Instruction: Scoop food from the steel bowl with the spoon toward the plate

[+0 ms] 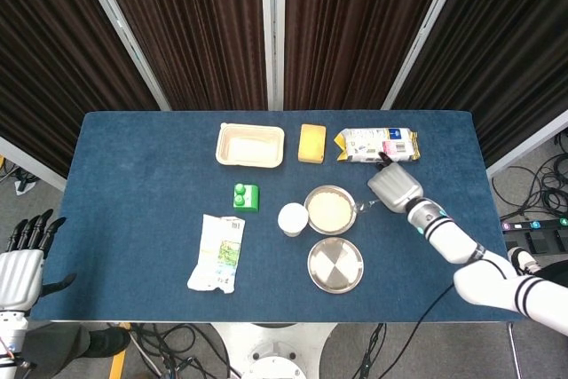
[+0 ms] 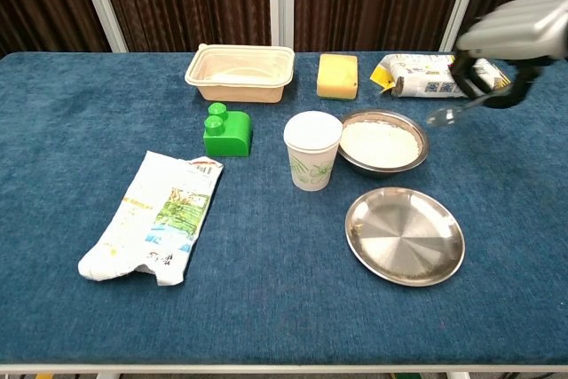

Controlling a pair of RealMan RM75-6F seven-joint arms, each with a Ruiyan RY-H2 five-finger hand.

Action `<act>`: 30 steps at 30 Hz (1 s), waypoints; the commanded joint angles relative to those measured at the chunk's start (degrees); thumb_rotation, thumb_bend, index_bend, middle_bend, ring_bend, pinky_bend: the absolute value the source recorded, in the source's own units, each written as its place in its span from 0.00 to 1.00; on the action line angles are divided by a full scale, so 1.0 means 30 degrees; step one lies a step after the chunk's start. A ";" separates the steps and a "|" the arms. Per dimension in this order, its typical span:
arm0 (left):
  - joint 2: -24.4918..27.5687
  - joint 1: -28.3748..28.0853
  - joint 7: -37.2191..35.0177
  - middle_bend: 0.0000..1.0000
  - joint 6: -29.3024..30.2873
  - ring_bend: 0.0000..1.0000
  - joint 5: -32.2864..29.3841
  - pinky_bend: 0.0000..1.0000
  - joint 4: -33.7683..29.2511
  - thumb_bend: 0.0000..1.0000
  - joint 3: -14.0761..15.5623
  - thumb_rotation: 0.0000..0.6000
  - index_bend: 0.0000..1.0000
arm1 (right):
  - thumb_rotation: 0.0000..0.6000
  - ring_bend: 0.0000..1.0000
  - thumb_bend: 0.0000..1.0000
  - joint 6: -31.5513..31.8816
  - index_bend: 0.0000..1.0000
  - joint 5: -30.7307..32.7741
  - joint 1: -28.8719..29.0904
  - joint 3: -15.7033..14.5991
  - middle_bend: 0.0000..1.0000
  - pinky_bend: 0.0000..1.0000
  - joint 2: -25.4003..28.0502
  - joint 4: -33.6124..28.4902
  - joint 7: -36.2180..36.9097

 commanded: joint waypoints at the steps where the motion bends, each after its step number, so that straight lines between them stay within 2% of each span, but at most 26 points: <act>1: 0.0006 0.0019 -0.0028 0.12 0.0013 0.02 -0.0004 0.02 0.0022 0.03 0.0006 1.00 0.17 | 1.00 0.17 0.33 -0.0642 0.60 0.2044 0.1735 -0.0443 0.56 0.07 -0.1826 0.1003 -0.2338; 7: -0.0011 0.0135 -0.0527 0.12 0.0070 0.02 -0.0030 0.02 0.0138 0.03 0.0033 1.00 0.17 | 1.00 0.17 0.33 -0.0073 0.60 0.4506 0.3369 -0.1383 0.56 0.06 -0.3833 0.2446 -0.5052; 16: 0.0069 0.0047 -0.1067 0.12 -0.0080 0.02 -0.0007 0.02 0.0268 0.03 -0.0032 1.00 0.17 | 1.00 0.17 0.33 0.0631 0.61 0.6100 0.4859 -0.2458 0.56 0.06 -0.5216 0.3247 -0.7242; 23: -0.0087 0.0068 -0.1208 0.12 -0.0226 0.02 -0.0130 0.02 0.0452 0.03 0.0000 1.00 0.17 | 1.00 0.18 0.33 0.1073 0.62 0.6432 0.5189 -0.2739 0.56 0.05 -0.5289 0.2498 -0.6931; 30: -0.0131 0.0083 -0.1307 0.12 -0.0198 0.02 -0.0079 0.02 0.0534 0.03 0.0007 1.00 0.17 | 1.00 0.19 0.33 0.1734 0.62 0.5972 0.4696 -0.2838 0.56 0.05 -0.4310 0.1467 -0.5510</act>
